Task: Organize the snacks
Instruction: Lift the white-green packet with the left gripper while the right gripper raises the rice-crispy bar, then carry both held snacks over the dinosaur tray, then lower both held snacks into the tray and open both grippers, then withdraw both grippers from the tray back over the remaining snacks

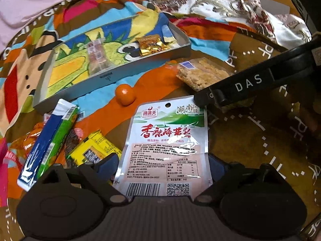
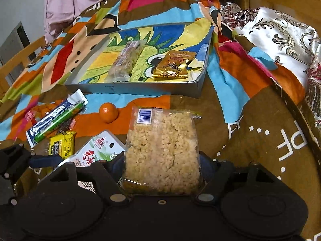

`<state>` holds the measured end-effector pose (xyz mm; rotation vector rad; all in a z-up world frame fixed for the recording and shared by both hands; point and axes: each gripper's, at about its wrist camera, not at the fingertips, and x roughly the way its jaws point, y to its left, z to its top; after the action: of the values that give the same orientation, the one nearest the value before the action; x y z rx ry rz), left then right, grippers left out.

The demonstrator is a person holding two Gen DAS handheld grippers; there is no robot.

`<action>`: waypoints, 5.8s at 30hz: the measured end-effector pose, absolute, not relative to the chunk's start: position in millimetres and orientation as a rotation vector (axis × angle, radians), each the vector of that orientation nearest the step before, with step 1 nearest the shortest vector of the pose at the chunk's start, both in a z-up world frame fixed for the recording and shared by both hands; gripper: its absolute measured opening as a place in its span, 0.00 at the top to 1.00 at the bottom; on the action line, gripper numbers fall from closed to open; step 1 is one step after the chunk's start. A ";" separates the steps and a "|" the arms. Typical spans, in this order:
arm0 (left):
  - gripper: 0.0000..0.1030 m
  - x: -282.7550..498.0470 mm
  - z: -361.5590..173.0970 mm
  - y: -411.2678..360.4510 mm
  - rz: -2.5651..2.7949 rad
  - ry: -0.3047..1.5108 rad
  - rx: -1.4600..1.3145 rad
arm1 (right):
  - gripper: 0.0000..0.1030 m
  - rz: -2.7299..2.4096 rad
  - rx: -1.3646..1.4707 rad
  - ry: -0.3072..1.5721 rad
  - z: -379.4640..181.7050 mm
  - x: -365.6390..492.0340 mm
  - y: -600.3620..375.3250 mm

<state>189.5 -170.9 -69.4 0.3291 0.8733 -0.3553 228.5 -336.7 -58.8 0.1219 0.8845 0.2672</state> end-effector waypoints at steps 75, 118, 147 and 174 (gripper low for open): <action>0.09 421.6 -54.3 -111.4 0.066 0.660 -0.049 | 0.27 0.196 0.093 0.518 -77.9 402.1 -300.5; 0.00 262.2 51.1 -80.5 0.047 0.342 -0.114 | 0.01 0.126 0.063 0.130 54.6 228.6 -303.7; 0.00 89.5 53.5 -14.6 0.138 0.325 -0.019 | 0.01 0.174 -0.047 0.155 29.4 43.2 -232.9; 0.00 107.2 -0.2 -0.1 0.021 0.512 0.207 | 0.01 0.301 -0.069 0.427 -4.3 71.6 -202.7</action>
<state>107.2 -0.1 -0.2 0.2069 0.5115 0.0209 71.6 -202.7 -4.3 -0.0691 0.4271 0.3011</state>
